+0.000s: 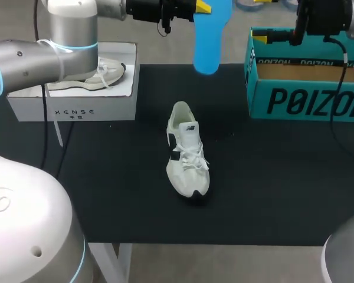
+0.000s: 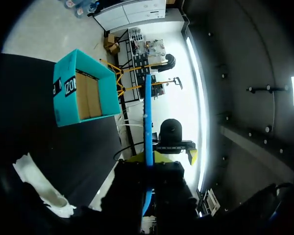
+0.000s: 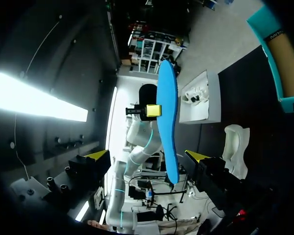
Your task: Take the shoe out of the shoebox, open the shoe tongue, remove and reinsert the insole, then place the shoe into the shoebox
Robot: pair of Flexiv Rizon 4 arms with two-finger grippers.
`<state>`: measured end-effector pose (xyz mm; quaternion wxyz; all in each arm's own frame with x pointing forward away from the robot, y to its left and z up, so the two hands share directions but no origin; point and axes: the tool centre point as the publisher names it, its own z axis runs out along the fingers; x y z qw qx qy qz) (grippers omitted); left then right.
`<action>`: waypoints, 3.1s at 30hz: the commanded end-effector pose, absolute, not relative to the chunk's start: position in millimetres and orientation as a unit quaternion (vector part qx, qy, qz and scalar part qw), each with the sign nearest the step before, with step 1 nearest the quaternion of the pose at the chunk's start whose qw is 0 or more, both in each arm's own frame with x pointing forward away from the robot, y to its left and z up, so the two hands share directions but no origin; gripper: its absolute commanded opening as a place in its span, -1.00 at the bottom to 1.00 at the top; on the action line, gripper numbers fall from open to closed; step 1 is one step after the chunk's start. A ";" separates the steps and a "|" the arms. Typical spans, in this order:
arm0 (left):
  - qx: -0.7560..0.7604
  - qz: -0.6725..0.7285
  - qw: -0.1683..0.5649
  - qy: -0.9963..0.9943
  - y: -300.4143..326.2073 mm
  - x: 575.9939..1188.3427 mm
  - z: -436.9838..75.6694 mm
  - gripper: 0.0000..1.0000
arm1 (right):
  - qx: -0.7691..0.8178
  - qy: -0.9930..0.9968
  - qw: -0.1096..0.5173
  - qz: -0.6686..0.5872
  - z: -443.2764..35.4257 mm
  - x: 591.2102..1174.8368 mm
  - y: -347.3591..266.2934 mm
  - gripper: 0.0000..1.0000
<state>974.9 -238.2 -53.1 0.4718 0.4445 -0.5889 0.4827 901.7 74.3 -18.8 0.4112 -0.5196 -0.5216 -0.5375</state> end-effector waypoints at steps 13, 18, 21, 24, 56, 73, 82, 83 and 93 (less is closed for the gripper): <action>0.345 0.584 0.125 -0.724 -254.3 953.0 -50.5 -1.00 | -0.520 -0.522 0.411 -0.537 -19.1 903.5 76.4 1.00; 0.345 0.584 0.125 -0.724 -254.3 953.0 -50.5 -1.00 | -0.520 -0.522 0.411 -0.537 -19.1 903.5 76.4 1.00; 0.345 0.584 0.125 -0.724 -254.3 953.0 -50.5 -1.00 | -0.520 -0.522 0.411 -0.537 -19.1 903.5 76.4 1.00; 0.310 0.638 0.163 -0.686 -245.5 955.9 -56.3 -1.00 | -0.520 -0.522 0.411 -0.537 -19.1 903.5 76.4 1.00; 0.069 0.722 0.163 -0.669 -246.7 945.3 -52.7 -1.00 | -0.520 -0.522 0.411 -0.537 -19.1 903.5 76.4 1.00; -0.119 0.624 -0.108 -0.765 -247.7 936.1 -45.5 -1.00 | -0.520 -0.522 0.411 -0.537 -19.1 903.5 76.4 1.00; -0.163 0.650 -0.163 -0.724 -242.6 930.0 -45.6 -1.00 | -0.520 -0.522 0.411 -0.537 -19.1 903.5 76.4 1.00; -0.163 0.650 -0.163 -0.724 -242.6 930.0 -45.6 -1.00 | -0.520 -0.522 0.411 -0.537 -19.1 903.5 76.4 1.00; -0.237 0.592 -0.267 -0.723 -243.4 927.5 -41.8 -1.00 | -0.520 -0.522 0.411 -0.537 -19.1 903.5 76.4 1.00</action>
